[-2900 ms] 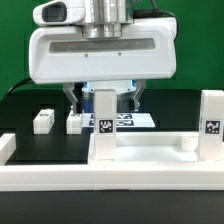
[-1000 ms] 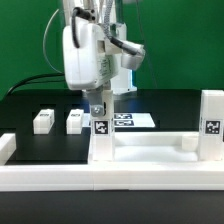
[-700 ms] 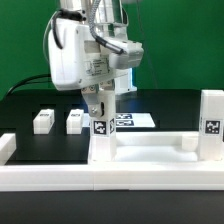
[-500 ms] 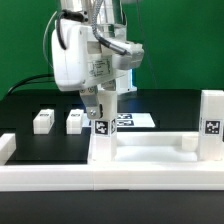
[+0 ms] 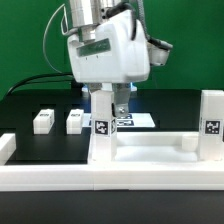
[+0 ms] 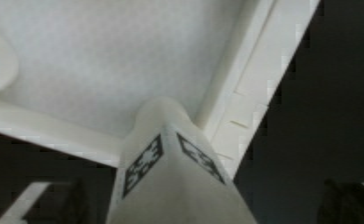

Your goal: Assemble desk

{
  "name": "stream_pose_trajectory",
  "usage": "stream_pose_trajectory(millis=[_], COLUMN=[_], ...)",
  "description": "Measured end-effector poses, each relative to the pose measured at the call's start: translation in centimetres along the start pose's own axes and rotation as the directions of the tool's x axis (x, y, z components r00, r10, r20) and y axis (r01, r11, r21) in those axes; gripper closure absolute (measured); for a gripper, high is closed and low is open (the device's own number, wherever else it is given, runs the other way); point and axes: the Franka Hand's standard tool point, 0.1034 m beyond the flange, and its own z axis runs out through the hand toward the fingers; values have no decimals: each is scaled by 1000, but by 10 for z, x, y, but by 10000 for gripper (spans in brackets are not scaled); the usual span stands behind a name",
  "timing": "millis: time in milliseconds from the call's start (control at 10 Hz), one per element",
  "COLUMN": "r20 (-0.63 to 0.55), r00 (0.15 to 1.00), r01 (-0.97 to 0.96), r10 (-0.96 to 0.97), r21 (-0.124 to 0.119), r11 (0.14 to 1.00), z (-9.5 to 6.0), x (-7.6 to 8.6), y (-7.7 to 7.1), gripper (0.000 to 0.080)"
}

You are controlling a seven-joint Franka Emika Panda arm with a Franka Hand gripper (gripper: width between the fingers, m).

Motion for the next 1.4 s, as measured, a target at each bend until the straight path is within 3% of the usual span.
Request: stream_pose_trajectory(millis=[100, 300, 500, 700, 800, 900, 1100, 1300, 1400], r20=[-1, 16, 14, 12, 11, 8, 2, -10, 4], r00=[996, 890, 873, 882, 902, 944, 978, 997, 951], r01=[85, 455, 487, 472, 431, 331, 208, -79, -309], r10=[-85, -455, -487, -472, -431, -331, -208, 78, 309], r21=[0, -24, -30, -35, -40, -46, -46, -43, -39], r11=[996, 890, 873, 881, 901, 943, 977, 996, 950], z=[-1, -8, -9, -9, -9, -8, -8, -9, -8], x=[1, 3, 0, 2, 5, 7, 8, 12, 10], y=[0, -5, -6, -4, -1, 2, 2, 5, 6], gripper=[151, 151, 151, 389, 389, 498, 498, 500, 503])
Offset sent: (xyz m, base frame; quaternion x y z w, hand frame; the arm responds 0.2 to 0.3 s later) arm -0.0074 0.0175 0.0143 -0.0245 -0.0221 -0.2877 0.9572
